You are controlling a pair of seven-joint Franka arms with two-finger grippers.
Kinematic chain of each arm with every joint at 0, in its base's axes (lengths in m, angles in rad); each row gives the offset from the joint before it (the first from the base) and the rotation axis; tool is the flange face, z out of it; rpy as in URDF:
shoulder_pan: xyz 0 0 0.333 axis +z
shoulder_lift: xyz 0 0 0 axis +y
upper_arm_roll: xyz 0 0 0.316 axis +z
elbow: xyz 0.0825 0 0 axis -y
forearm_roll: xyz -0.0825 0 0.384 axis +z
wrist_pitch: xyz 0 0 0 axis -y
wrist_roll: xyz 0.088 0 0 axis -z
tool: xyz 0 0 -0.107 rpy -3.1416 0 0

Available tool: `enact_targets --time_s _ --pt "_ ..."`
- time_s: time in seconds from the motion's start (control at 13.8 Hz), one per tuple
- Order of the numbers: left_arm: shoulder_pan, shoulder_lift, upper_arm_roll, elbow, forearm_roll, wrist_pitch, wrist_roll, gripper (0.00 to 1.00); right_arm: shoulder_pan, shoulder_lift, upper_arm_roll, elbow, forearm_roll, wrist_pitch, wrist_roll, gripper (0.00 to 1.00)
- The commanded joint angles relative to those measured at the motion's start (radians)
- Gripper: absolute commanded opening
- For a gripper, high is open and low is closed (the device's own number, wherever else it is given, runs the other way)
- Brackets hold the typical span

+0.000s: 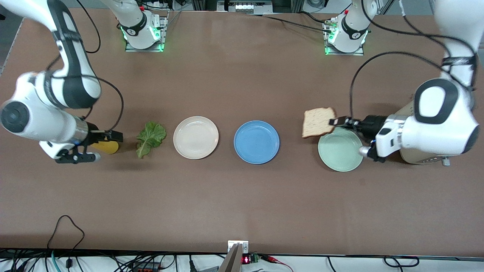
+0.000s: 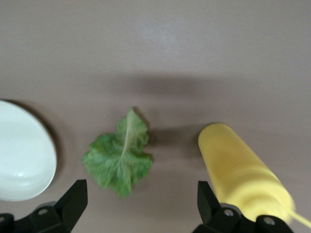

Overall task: Make sandwich in blue plate with both arms
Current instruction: 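Lift the toast toward the blue plate while the right gripper grasps lettuce, then lower the toast onto the blue plate while the right gripper carries lettuce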

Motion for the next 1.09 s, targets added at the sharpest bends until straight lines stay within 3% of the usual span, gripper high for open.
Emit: enact_targets --time_s 0.0,0.29,0.51,0.58,0.8,0.87,1.01 --pt "-0.097 -0.004 -0.001 -0.081 -0.144 0.205 -0.003 0.00 0.021 0.054 0.003 -0.028 0.002 0.082 0.051 1.00" --pt "-0.226 0.020 -0.001 -0.166 -0.262 0.472 0.080 0.00 0.058 0.158 0.003 -0.071 0.001 0.243 0.095 1.00" --pt "-0.255 0.056 -0.001 -0.221 -0.382 0.556 0.280 0.00 0.058 0.181 0.003 -0.107 0.001 0.312 0.106 1.00" --pt "-0.255 0.072 -0.001 -0.227 -0.423 0.559 0.340 0.00 0.058 0.187 0.003 -0.111 0.001 0.313 0.106 0.95" --pt "-0.261 0.117 -0.001 -0.249 -0.555 0.572 0.526 0.00 0.057 0.187 0.003 -0.113 -0.001 0.300 0.091 0.43" --pt "-0.264 0.129 -0.001 -0.258 -0.601 0.577 0.574 0.00 0.055 0.186 0.003 -0.113 -0.001 0.292 0.091 0.30" --pt "-0.281 0.151 -0.001 -0.260 -0.679 0.603 0.635 0.00 0.057 0.184 0.003 -0.111 -0.001 0.291 0.088 0.15"
